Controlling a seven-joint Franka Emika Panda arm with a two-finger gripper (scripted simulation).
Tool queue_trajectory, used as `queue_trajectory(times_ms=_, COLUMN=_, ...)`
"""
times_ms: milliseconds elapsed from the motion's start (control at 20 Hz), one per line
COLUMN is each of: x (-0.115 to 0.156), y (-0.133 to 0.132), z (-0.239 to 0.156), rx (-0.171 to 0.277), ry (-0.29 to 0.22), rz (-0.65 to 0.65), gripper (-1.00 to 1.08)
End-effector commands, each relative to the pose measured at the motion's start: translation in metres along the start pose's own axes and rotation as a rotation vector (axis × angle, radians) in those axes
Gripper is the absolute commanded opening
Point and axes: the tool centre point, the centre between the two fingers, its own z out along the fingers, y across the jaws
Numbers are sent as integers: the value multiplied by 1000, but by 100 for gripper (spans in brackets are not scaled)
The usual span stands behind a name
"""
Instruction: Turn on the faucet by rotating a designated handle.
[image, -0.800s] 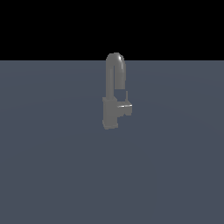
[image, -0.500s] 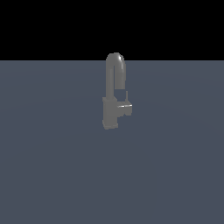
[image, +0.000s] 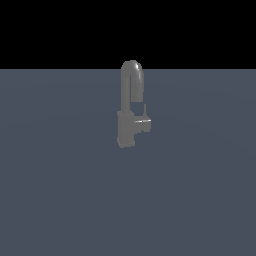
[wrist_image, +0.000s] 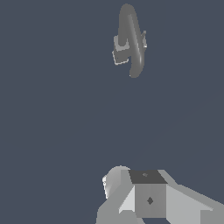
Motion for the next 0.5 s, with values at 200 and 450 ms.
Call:
queue_trajectory(times_ms=200, x=30, y=0, z=2, rx=57, ry=-70, rz=57, gripper=-100)
queue_trajectory(times_ms=450, x=59, y=1, z=6, rx=111, ry=-137, rz=111, gripper=-100)
